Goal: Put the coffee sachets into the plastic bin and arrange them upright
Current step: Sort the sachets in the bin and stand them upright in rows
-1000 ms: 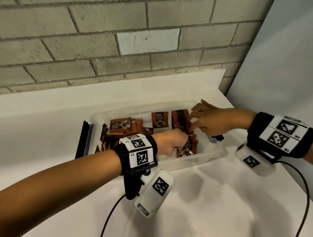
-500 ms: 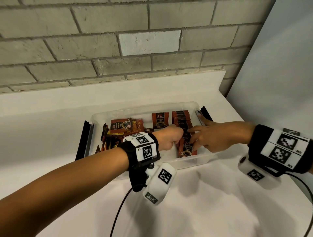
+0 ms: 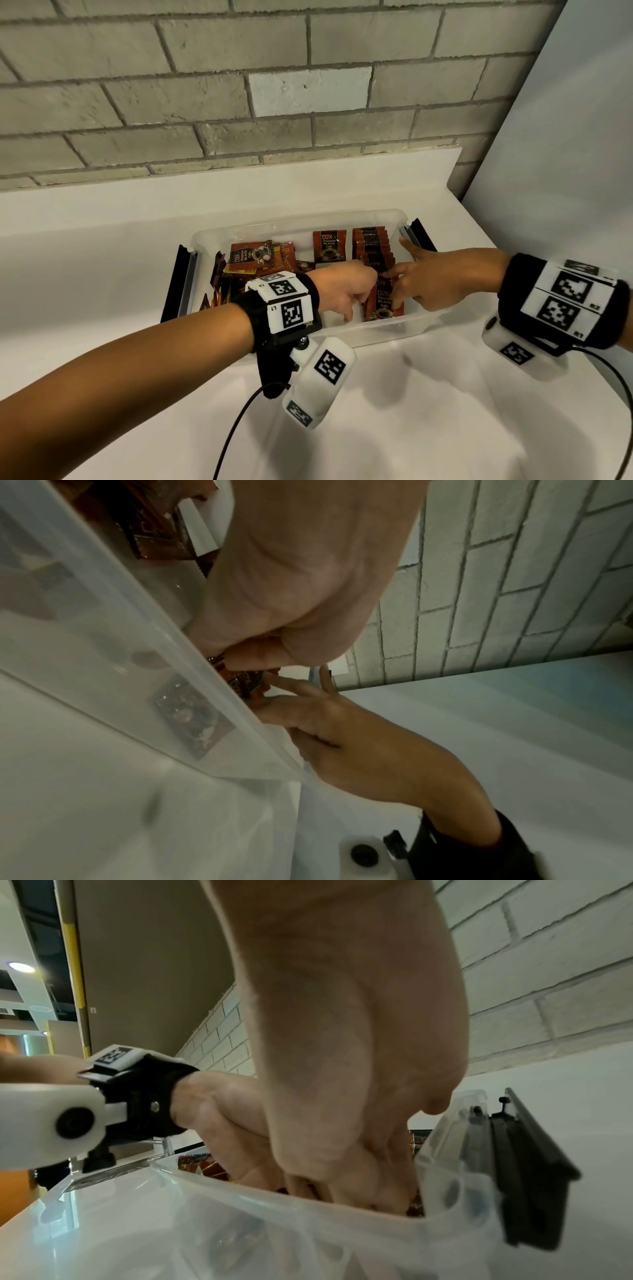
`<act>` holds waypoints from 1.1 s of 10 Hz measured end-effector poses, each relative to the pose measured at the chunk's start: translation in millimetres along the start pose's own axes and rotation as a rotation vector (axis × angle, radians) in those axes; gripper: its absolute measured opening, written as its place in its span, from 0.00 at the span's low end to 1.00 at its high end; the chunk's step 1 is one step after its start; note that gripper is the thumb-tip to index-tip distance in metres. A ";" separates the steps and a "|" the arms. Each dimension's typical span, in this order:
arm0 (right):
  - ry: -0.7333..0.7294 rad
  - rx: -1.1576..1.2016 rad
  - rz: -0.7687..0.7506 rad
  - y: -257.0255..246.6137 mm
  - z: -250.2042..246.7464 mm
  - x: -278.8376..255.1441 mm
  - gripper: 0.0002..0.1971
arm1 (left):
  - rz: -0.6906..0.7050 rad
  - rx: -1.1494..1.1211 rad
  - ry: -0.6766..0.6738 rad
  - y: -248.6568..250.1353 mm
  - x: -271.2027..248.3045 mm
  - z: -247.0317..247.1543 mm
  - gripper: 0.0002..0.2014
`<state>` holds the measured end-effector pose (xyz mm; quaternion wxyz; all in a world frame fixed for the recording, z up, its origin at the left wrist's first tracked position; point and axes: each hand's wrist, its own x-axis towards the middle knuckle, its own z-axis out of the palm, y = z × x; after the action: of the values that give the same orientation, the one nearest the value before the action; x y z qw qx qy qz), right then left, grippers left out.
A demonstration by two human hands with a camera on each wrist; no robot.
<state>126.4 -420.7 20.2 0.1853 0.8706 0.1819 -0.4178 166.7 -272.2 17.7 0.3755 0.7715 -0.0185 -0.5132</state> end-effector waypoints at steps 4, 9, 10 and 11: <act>0.028 0.103 -0.060 4.7 -1.7 -1.9 0.34 | 0.053 -0.012 0.008 -1.4 10.4 10.0 0.24; 0.451 1.008 -0.013 -27.5 -107.7 55.4 0.08 | 0.141 1.172 0.397 -23.5 -29.5 -149.9 0.10; 0.381 1.116 0.003 -36.0 -111.8 77.0 0.05 | 0.142 1.208 0.365 -40.8 -18.2 -156.4 0.22; 0.348 1.178 0.055 -39.7 -113.3 87.2 0.14 | 0.217 1.205 0.337 -50.6 -10.4 -151.9 0.27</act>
<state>233.4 -318.5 10.1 -0.3487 0.8865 -0.0747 -0.2949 266.1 -146.5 24.6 -0.0768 0.9115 -0.3228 -0.2432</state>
